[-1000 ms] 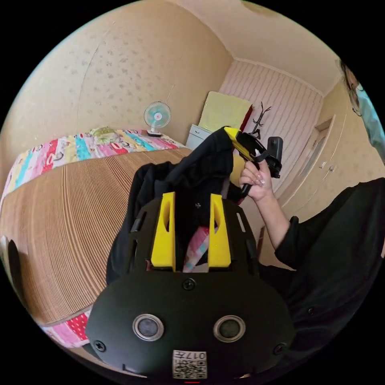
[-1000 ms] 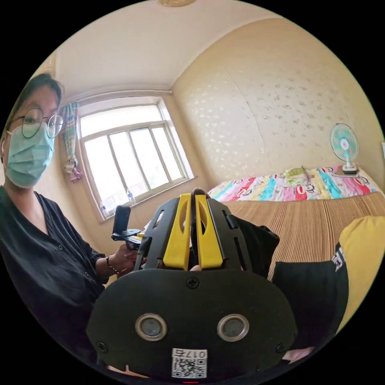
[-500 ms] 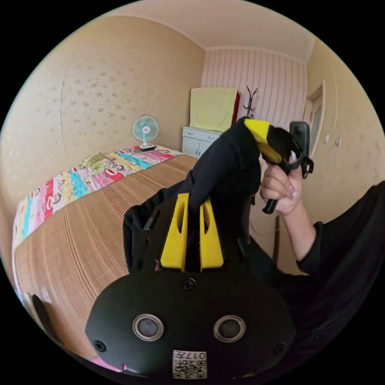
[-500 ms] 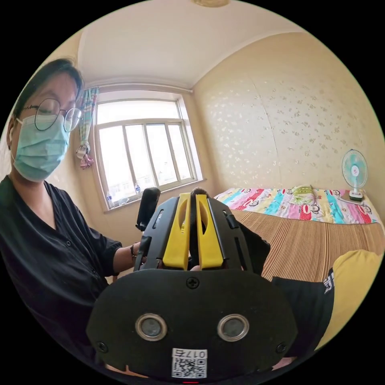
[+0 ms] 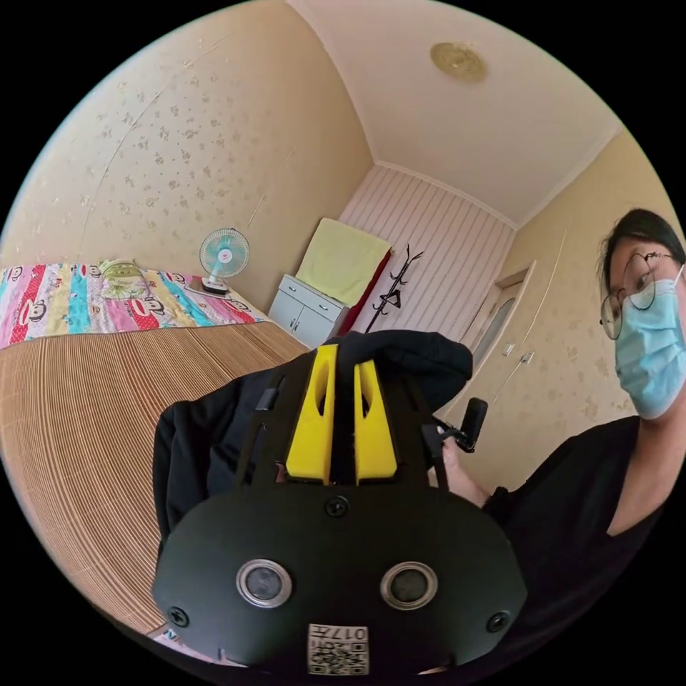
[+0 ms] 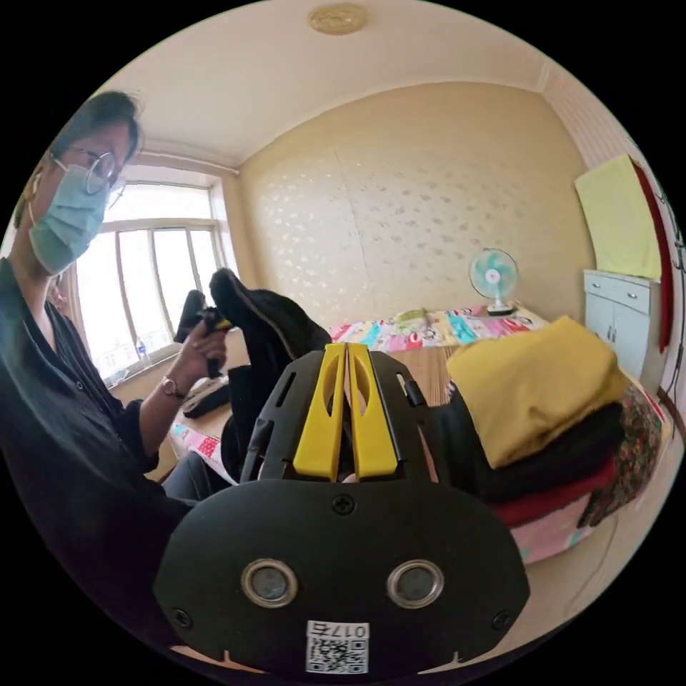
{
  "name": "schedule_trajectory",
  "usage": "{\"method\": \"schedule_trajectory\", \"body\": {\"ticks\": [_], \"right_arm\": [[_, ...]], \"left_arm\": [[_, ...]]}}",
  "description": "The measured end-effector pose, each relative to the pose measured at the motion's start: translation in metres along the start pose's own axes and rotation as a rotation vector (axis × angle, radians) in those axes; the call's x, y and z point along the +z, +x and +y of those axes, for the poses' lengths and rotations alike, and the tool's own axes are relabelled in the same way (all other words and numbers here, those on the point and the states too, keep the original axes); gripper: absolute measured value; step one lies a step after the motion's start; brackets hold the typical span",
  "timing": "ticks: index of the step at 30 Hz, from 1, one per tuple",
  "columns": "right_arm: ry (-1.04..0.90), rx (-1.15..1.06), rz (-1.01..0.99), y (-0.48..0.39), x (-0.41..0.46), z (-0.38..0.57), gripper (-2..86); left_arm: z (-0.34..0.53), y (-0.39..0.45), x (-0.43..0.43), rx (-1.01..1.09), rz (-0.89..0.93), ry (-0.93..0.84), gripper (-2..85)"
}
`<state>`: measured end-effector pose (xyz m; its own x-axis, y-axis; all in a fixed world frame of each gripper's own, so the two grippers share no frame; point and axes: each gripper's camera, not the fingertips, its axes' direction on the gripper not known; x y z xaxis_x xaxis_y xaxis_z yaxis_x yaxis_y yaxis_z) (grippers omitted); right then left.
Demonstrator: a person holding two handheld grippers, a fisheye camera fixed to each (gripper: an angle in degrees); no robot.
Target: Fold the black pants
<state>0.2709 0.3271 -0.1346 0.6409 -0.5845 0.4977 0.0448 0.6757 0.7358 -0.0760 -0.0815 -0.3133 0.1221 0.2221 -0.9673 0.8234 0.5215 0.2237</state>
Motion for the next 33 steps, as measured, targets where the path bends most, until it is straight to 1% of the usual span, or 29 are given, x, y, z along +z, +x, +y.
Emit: {"method": "schedule_trajectory", "body": {"ticks": [1,3,4,5,7,8,10,11,13,16,18,20,21,23,24,26,28,30,33], "right_arm": [[-0.059,0.008,0.034,0.007,0.006,0.015,2.5],[-0.162,-0.041,0.103,0.006,0.025,0.038,4.2],[-0.244,-0.095,0.142,-0.003,0.044,0.052,6.0],[-0.325,-0.167,0.13,-0.017,0.069,0.066,8.5],[-0.405,-0.188,0.122,-0.039,0.109,0.083,11.6],[-0.402,-0.18,0.1,-0.054,0.131,0.089,12.7],[-0.344,-0.152,0.049,-0.071,0.152,0.088,13.7],[-0.303,-0.141,-0.023,-0.079,0.162,0.079,14.3],[-0.252,-0.125,-0.099,-0.089,0.173,0.059,15.1],[-0.148,-0.176,-0.188,-0.102,0.167,0.021,15.3],[-0.065,-0.195,-0.229,-0.104,0.15,-0.002,12.5],[0.024,-0.136,-0.297,-0.094,0.127,-0.031,7.6],[0.032,-0.118,-0.325,-0.089,0.123,-0.038,7.0],[0.058,0.011,-0.491,-0.06,0.112,-0.064,5.4],[0.071,0.044,-0.537,-0.052,0.11,-0.068,5.1],[0.125,0.169,-0.718,-0.019,0.106,-0.085,4.3],[0.171,0.231,-0.813,-0.001,0.1,-0.096,3.9],[0.218,0.251,-0.858,0.006,0.089,-0.11,3.5],[0.287,0.192,-0.911,0.0,0.068,-0.14,3.0]], "left_arm": [[-0.003,0.003,-0.016,-0.001,0.009,0.033,4.2],[-0.007,0.009,-0.037,0.0,0.026,0.076,4.2],[-0.011,0.013,-0.049,0.006,0.044,0.094,4.3],[-0.015,0.018,-0.059,0.021,0.065,0.103,4.4],[-0.021,0.03,-0.072,0.062,0.076,0.112,4.5],[-0.024,0.039,-0.081,0.092,0.072,0.115,4.4],[-0.03,0.051,-0.093,0.114,0.069,0.117,4.4],[-0.033,0.057,-0.102,0.12,0.07,0.124,4.4],[-0.037,0.065,-0.119,0.132,0.074,0.142,4.5],[-0.041,0.073,-0.156,0.138,0.111,0.201,4.6],[-0.041,0.075,-0.183,0.144,0.139,0.264,4.6],[-0.041,0.073,-0.215,0.153,0.176,0.322,4.7],[-0.04,0.071,-0.222,0.147,0.183,0.335,4.7],[-0.036,0.064,-0.246,0.12,0.188,0.386,4.7],[-0.035,0.063,-0.252,0.119,0.188,0.399,4.7],[-0.031,0.056,-0.27,0.111,0.197,0.434,4.7],[-0.031,0.053,-0.284,0.1,0.21,0.452,4.6],[-0.034,0.053,-0.297,0.106,0.21,0.463,4.7],[-0.041,0.061,-0.323,0.143,0.188,0.503,4.7]]}}
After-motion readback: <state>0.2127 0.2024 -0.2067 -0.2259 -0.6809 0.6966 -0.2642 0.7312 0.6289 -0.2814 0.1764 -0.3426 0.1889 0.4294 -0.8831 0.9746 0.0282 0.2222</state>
